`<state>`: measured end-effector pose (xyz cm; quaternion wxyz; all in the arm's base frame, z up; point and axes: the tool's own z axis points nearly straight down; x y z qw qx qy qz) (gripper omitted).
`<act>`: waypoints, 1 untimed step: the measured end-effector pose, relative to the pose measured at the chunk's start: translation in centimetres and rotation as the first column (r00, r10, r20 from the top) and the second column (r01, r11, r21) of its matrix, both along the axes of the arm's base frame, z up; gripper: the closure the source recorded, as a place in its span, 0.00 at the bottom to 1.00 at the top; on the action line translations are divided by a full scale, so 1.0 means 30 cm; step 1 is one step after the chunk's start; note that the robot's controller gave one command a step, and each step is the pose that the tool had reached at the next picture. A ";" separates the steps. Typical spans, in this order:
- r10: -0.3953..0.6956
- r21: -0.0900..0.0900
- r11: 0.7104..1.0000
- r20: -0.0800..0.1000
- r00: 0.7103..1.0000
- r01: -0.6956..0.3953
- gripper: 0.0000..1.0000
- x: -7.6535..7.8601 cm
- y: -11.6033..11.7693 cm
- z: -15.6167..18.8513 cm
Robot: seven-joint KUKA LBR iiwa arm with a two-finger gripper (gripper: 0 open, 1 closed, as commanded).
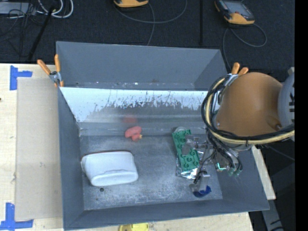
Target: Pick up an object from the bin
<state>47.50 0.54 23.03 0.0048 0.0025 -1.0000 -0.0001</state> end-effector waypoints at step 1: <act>0.290 -0.001 0.957 0.008 0.957 -0.291 0.00 0.241 -0.341 -0.242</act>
Offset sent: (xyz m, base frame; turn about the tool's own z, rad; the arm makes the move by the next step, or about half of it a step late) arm 0.0722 -0.1002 -0.0703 -0.2984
